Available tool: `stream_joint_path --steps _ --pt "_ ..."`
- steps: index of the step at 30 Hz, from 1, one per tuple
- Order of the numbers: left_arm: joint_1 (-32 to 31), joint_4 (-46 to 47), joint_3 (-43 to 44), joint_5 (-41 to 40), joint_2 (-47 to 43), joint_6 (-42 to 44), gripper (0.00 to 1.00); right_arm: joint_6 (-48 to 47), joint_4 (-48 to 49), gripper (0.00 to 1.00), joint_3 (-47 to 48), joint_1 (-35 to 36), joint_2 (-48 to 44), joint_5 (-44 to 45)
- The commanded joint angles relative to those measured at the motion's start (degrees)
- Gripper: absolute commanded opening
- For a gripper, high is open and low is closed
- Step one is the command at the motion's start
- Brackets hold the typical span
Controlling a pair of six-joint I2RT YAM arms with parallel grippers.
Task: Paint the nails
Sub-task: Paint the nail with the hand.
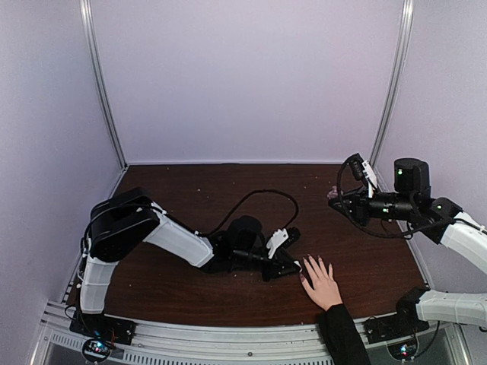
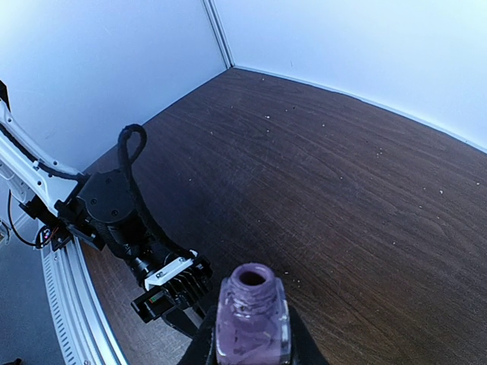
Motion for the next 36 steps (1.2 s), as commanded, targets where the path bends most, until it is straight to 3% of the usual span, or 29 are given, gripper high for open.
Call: stream_joint_path --steps 1,36 --pt "0.3 0.6 1.6 -0.3 1.5 0.0 0.0 -0.1 1.2 0.0 0.3 -0.3 -0.3 0.7" --pt "0.9 1.4 1.8 -2.9 1.6 0.0 0.0 -0.1 1.1 0.0 0.1 -0.3 -0.4 0.8"
